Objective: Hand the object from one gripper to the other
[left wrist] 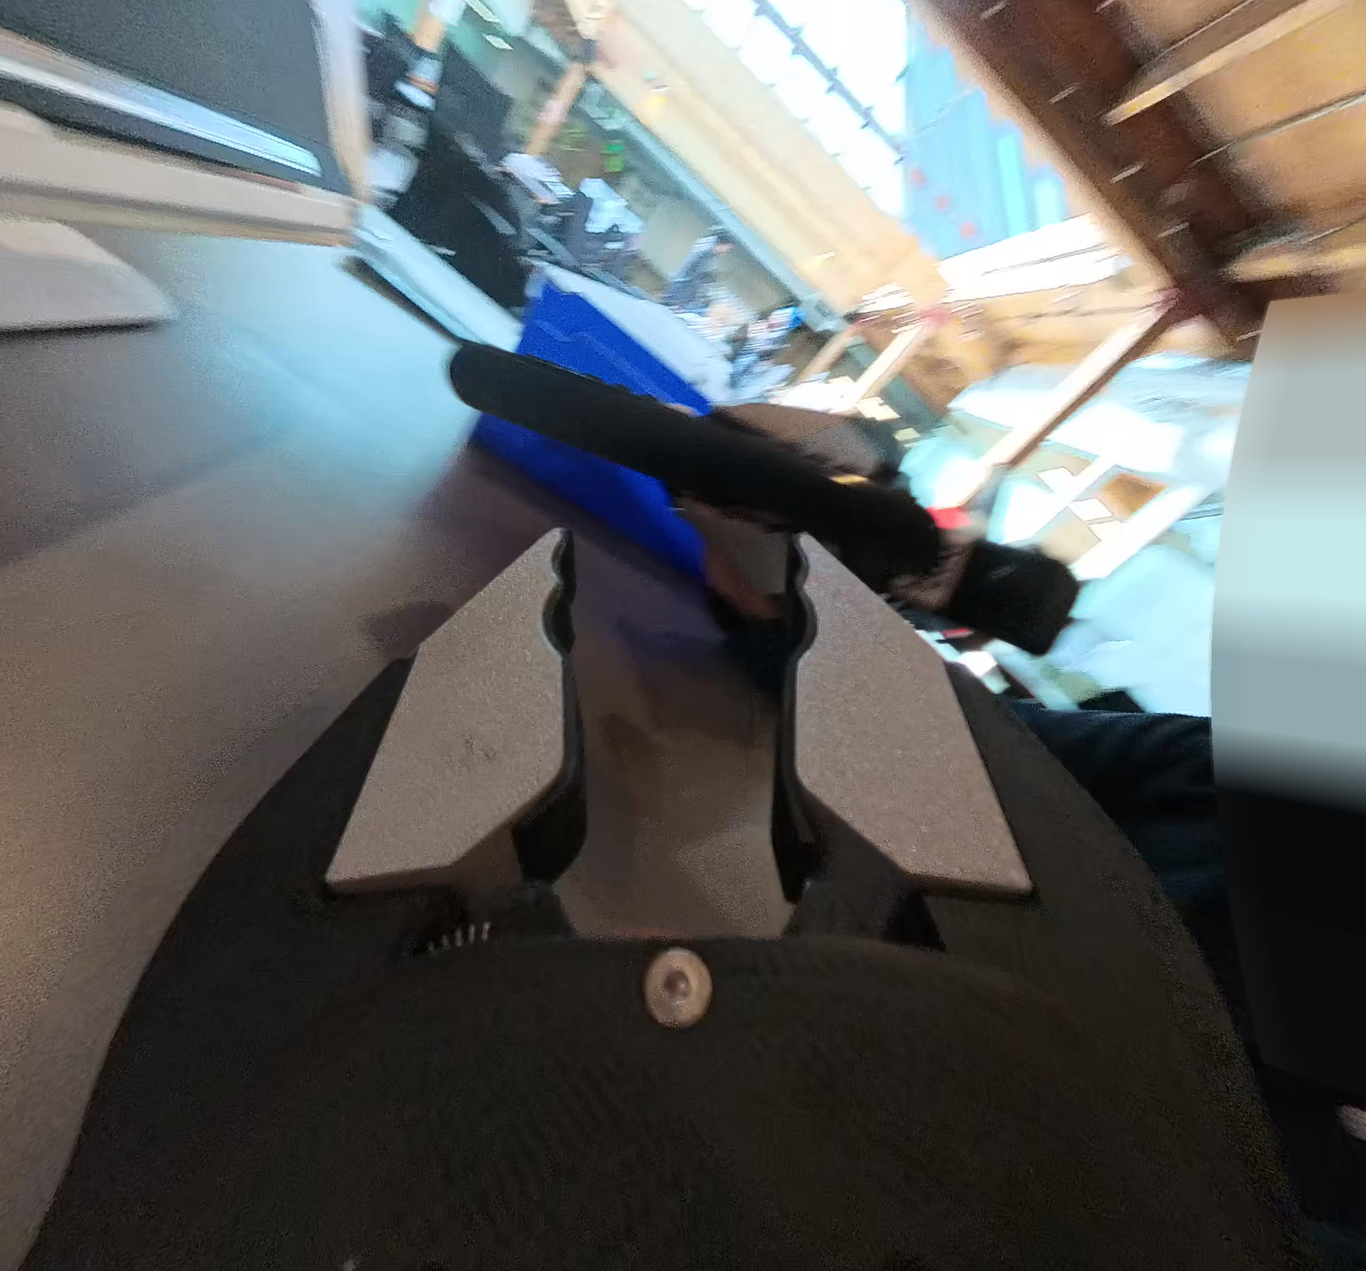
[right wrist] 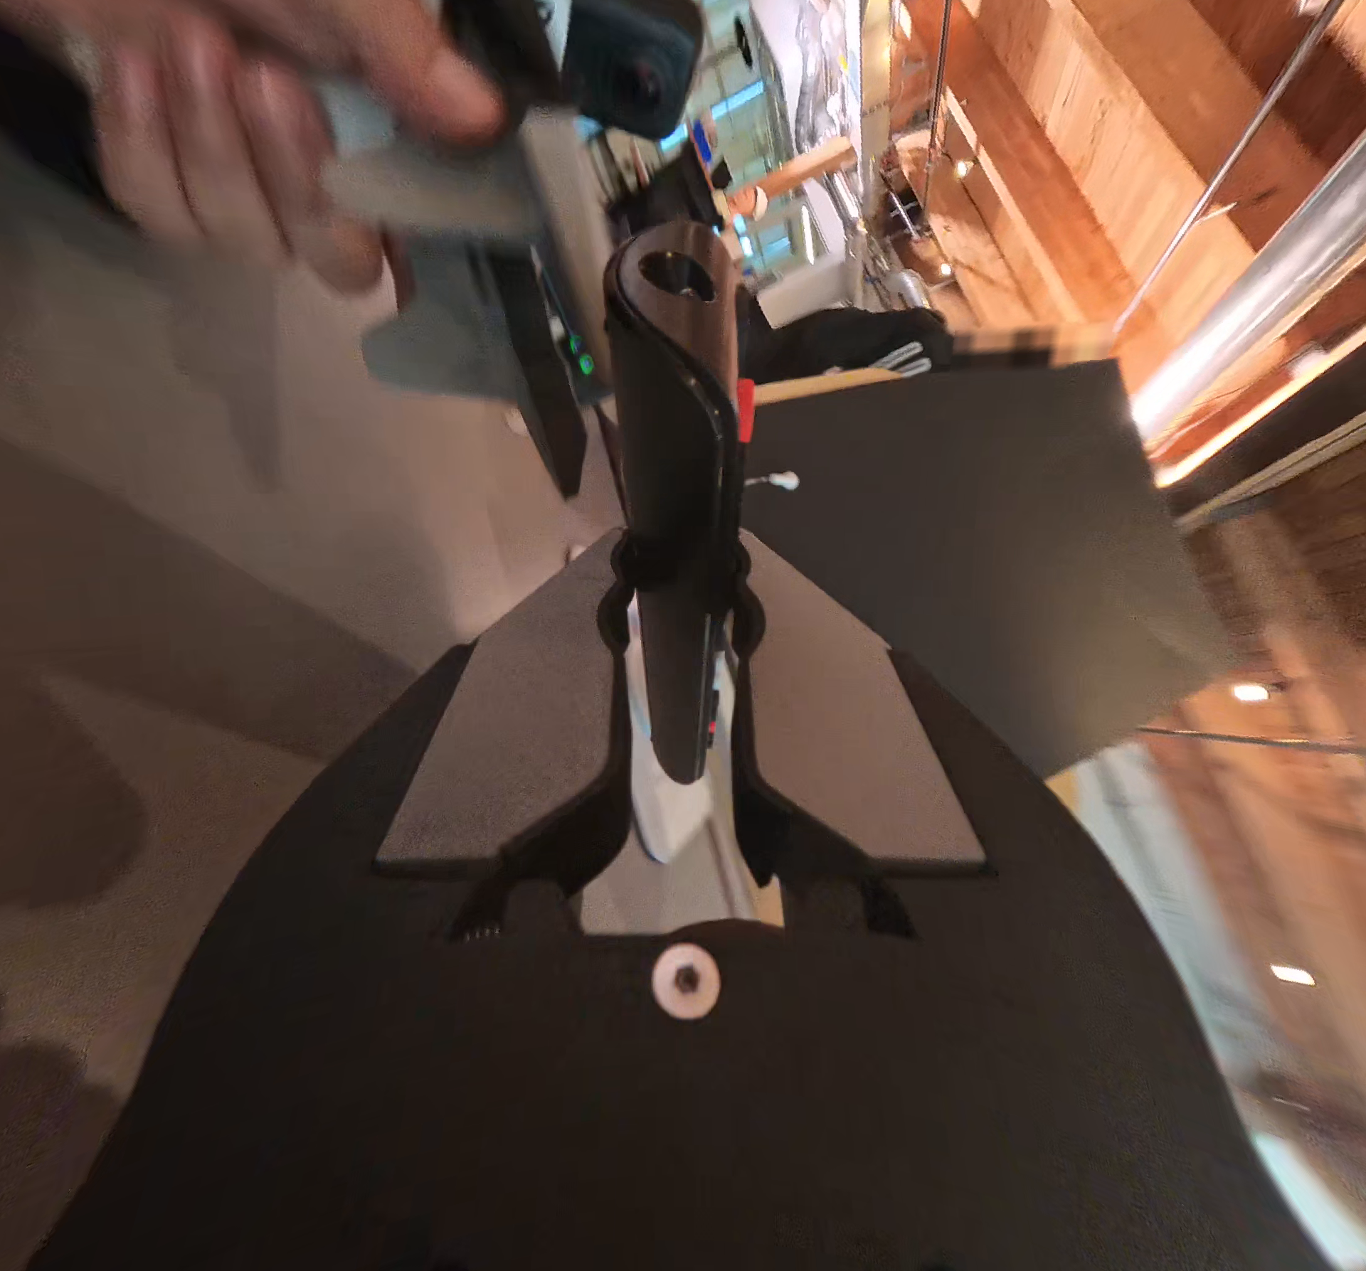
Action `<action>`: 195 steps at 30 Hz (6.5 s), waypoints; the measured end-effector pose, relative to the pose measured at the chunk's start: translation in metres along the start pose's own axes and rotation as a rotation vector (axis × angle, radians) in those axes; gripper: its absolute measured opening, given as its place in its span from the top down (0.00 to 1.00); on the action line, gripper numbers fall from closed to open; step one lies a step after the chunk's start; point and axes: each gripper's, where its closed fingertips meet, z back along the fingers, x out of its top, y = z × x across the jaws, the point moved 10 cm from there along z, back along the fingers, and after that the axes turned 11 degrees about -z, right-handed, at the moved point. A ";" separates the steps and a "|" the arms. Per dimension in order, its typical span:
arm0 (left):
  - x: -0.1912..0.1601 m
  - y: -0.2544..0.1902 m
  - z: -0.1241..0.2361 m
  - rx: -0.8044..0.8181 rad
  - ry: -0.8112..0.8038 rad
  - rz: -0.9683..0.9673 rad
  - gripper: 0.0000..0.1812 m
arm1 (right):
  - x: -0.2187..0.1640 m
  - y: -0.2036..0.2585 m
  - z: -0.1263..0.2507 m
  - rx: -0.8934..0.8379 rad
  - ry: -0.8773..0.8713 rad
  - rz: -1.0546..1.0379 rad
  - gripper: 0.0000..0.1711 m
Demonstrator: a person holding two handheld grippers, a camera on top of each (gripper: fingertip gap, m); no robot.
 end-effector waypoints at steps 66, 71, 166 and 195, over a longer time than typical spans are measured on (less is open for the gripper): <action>-0.005 -0.002 0.010 -0.023 0.140 -0.017 0.74 | -0.010 0.031 -0.020 -0.208 0.176 0.617 0.88; -0.019 -0.006 -0.005 -0.039 0.269 -0.030 0.75 | -0.007 0.040 -0.023 -0.183 0.175 0.645 0.88; -0.010 0.007 0.016 0.937 0.467 -0.984 0.90 | 0.007 -0.019 -0.052 0.168 0.466 -0.730 0.97; 0.067 -0.081 0.166 1.273 0.275 -0.559 0.69 | -0.060 0.025 -0.081 0.293 0.587 -0.871 0.86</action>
